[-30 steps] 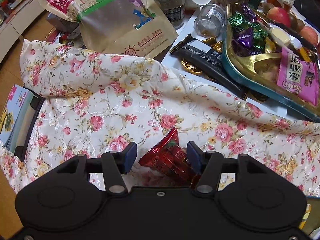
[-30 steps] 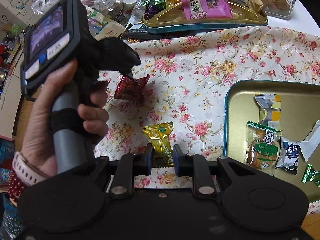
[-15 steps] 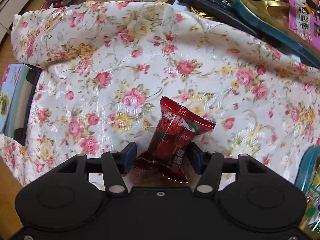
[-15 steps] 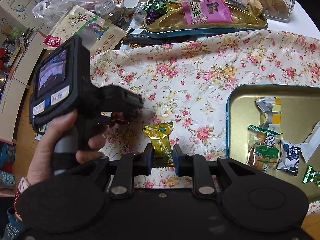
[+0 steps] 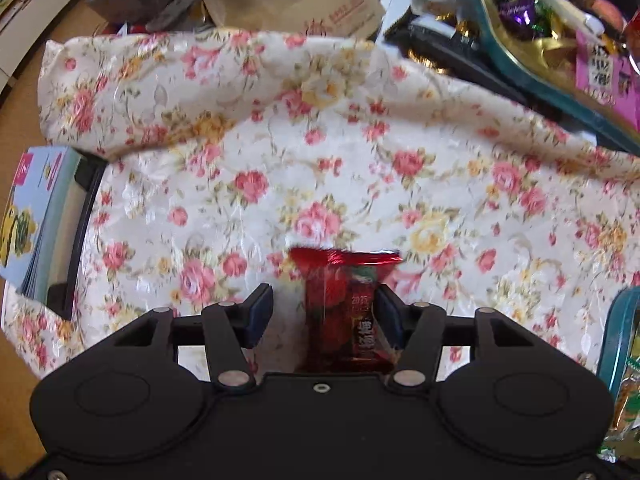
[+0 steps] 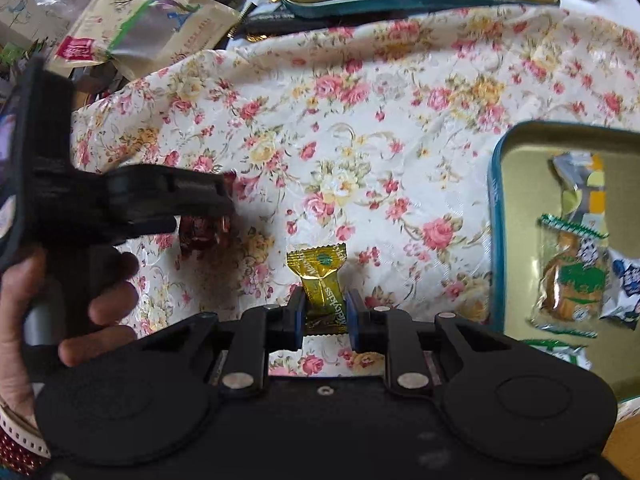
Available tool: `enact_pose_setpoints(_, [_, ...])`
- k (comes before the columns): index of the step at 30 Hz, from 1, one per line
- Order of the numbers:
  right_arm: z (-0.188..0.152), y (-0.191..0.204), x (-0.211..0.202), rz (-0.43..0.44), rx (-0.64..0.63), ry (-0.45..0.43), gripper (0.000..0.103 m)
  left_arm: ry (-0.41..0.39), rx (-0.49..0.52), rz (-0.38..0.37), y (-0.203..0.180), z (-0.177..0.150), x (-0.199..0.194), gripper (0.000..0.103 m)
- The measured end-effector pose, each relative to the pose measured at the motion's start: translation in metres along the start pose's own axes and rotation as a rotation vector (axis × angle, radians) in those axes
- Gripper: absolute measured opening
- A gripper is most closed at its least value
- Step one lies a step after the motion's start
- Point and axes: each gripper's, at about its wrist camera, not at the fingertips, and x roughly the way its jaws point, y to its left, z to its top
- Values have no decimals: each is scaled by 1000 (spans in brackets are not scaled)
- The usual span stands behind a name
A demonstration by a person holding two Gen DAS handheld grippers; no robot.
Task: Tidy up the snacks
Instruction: 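Lift the red candy off the cloth with the left gripper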
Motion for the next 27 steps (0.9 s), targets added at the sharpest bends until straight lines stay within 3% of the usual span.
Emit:
enact_pose_setpoints(8, [8, -6, 27, -39, 49, 15, 23, 21, -32, -10, 10, 12, 25, 63])
enact_pose_setpoints(21, [6, 10, 52, -137, -48, -4, 26, -12, -21, -23, -5, 11, 22, 65])
enact_pose_setpoints(25, [3, 17, 54, -158, -78, -17, 27, -22, -21, -34, 1, 7, 18, 60])
enact_pose_setpoints(27, [2, 19, 55, -168, -103, -23, 27, -23, -16, -43, 4, 5, 15, 51])
